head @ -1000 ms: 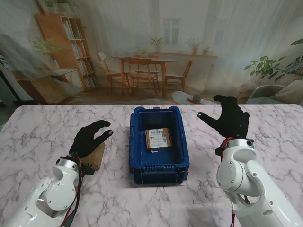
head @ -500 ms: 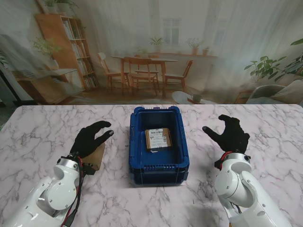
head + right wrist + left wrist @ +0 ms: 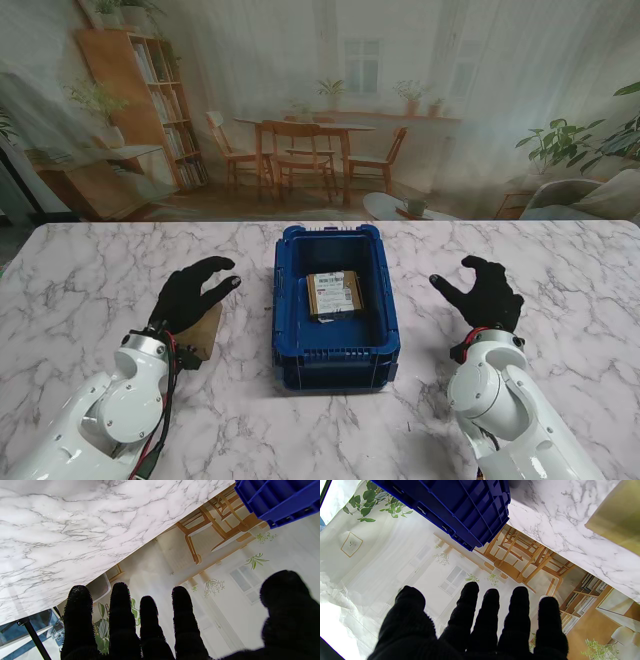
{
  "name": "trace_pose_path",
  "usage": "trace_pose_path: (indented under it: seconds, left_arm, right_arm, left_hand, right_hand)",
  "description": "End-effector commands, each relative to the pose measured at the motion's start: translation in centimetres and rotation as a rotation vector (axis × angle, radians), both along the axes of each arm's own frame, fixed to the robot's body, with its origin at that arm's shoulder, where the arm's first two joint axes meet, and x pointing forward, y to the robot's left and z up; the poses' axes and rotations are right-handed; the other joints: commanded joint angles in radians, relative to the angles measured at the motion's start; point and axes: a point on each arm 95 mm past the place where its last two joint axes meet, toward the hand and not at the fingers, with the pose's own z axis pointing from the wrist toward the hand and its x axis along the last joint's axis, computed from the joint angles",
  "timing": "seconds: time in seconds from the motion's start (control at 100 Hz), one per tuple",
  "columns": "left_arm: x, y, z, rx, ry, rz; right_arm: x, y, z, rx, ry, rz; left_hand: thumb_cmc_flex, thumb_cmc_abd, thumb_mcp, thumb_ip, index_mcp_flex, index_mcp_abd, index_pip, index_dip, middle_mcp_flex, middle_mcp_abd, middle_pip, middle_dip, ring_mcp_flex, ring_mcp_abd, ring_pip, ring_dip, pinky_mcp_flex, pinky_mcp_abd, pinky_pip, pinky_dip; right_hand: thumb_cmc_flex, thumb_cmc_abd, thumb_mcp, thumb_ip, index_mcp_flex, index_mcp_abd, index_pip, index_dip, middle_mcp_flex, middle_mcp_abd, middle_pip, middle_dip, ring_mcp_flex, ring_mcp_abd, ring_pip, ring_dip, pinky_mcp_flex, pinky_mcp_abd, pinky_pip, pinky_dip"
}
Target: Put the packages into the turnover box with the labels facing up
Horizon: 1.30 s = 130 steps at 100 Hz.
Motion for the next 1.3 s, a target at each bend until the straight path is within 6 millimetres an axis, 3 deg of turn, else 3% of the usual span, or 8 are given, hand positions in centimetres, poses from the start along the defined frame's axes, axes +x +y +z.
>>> trace_pose_path:
  seconds: [0.0, 0.34, 0.68, 0.84, 1.0, 1.09, 1.13, 1.29]
  left_arm:
    - [0.3, 0.2, 0.0, 0.006, 0.006, 0.013]
    - [1.8, 3.7, 1.6, 0.180, -0.008, 0.027]
    - [2.4, 6.5, -1.3, 0.299, 0.090, 0.075]
    - [2.2, 6.5, -2.4, 0.319, 0.148, 0.063]
    - [1.4, 6.0, -3.1, 0.407, 0.182, 0.046]
    - [0.6, 5.8, -3.4, 0.459, 0.200, 0.050]
    - [0.3, 5.7, -3.6, 0.466, 0.207, 0.052]
    - [-0.5, 4.9, -4.3, 0.465, 0.233, 0.054]
  right_arm:
    - [-0.3, 0.0, 0.0, 0.012, 0.001, -0.006]
    - [-0.7, -0.1, 0.1, 0.029, -0.011, -0.012]
    - [-0.7, -0.1, 0.1, 0.038, -0.012, -0.016]
    - [-0.6, -0.1, 0.1, 0.040, -0.012, -0.018]
    - [-0.6, -0.1, 0.0, 0.040, -0.012, -0.018]
    - [-0.7, -0.2, 0.0, 0.042, -0.012, -0.019]
    - [-0.7, -0.2, 0.0, 0.042, -0.012, -0.020]
    - [-0.7, -0.2, 0.1, 0.045, -0.013, -0.023]
  left_hand:
    - [0.023, 0.037, -0.003, 0.018, 0.021, -0.005, -0.010, -0.006, -0.002, -0.014, -0.006, -0.001, -0.009, -0.009, -0.006, -0.003, -0.016, 0.002, -0.025, 0.012]
    - [0.020, 0.038, -0.004, 0.018, 0.013, -0.011, -0.015, -0.008, -0.012, -0.016, -0.014, -0.007, -0.016, -0.016, -0.013, -0.008, -0.014, -0.002, -0.028, 0.011]
    - [-0.001, 0.033, -0.004, 0.015, -0.018, -0.037, -0.075, -0.065, -0.132, -0.041, -0.118, -0.145, -0.061, -0.010, -0.078, -0.086, -0.013, -0.005, -0.078, -0.023]
    - [-0.080, 0.033, -0.011, 0.009, -0.142, -0.090, -0.141, -0.135, -0.291, -0.039, -0.158, -0.233, -0.133, 0.035, -0.119, -0.176, -0.009, 0.023, -0.130, -0.055]
    - [-0.265, 0.019, -0.008, 0.002, -0.289, -0.130, -0.221, -0.223, -0.454, -0.060, -0.190, -0.334, -0.223, 0.076, -0.140, -0.248, 0.042, 0.041, -0.152, -0.101]
    - [-0.316, 0.015, -0.011, -0.002, -0.344, -0.128, -0.242, -0.264, -0.469, -0.056, -0.203, -0.422, -0.256, 0.095, -0.133, -0.273, 0.074, 0.043, -0.087, -0.126]
    - [-0.338, 0.017, -0.013, -0.006, -0.363, -0.129, -0.244, -0.289, -0.469, -0.059, -0.199, -0.434, -0.271, 0.099, -0.125, -0.291, 0.078, 0.044, -0.029, -0.178]
    - [-0.354, -0.001, -0.011, -0.005, -0.402, -0.141, -0.263, -0.310, -0.469, -0.072, -0.198, -0.431, -0.285, 0.099, -0.109, -0.292, 0.115, 0.100, 0.065, -0.150]
  right_hand:
    - [0.036, 0.039, -0.025, -0.004, 0.025, -0.015, -0.007, -0.022, 0.003, -0.016, -0.013, -0.008, -0.013, -0.020, -0.040, -0.005, -0.014, -0.026, -0.012, 0.006]
    - [0.049, 0.046, -0.036, -0.001, 0.008, -0.008, -0.011, -0.025, 0.001, -0.015, -0.010, -0.009, -0.017, -0.020, -0.044, -0.008, -0.015, -0.026, -0.019, 0.010]
    - [0.058, 0.052, -0.044, 0.003, 0.008, -0.007, -0.010, -0.026, 0.000, -0.016, -0.009, -0.010, -0.022, -0.020, -0.052, -0.012, -0.022, -0.030, -0.032, 0.007]
    - [0.061, 0.054, -0.049, 0.004, 0.008, -0.007, -0.009, -0.027, -0.001, -0.013, -0.008, -0.010, -0.026, -0.021, -0.058, -0.015, -0.030, -0.029, -0.044, 0.003]
    - [0.064, 0.057, -0.051, 0.005, 0.005, -0.007, -0.009, -0.028, -0.004, -0.015, -0.008, -0.011, -0.027, -0.022, -0.062, -0.018, -0.032, -0.026, -0.049, 0.002]
    - [0.063, 0.057, -0.053, 0.005, 0.004, -0.006, -0.010, -0.028, -0.003, -0.015, -0.008, -0.011, -0.028, -0.021, -0.065, -0.019, -0.032, -0.025, -0.052, 0.001]
    - [0.063, 0.057, -0.053, 0.005, 0.003, -0.007, -0.010, -0.028, -0.004, -0.015, -0.008, -0.011, -0.028, -0.021, -0.065, -0.019, -0.032, -0.025, -0.052, 0.001]
    - [0.064, 0.059, -0.055, 0.005, 0.001, -0.007, -0.010, -0.029, -0.005, -0.014, -0.007, -0.011, -0.029, -0.023, -0.068, -0.021, -0.035, -0.024, -0.056, 0.000]
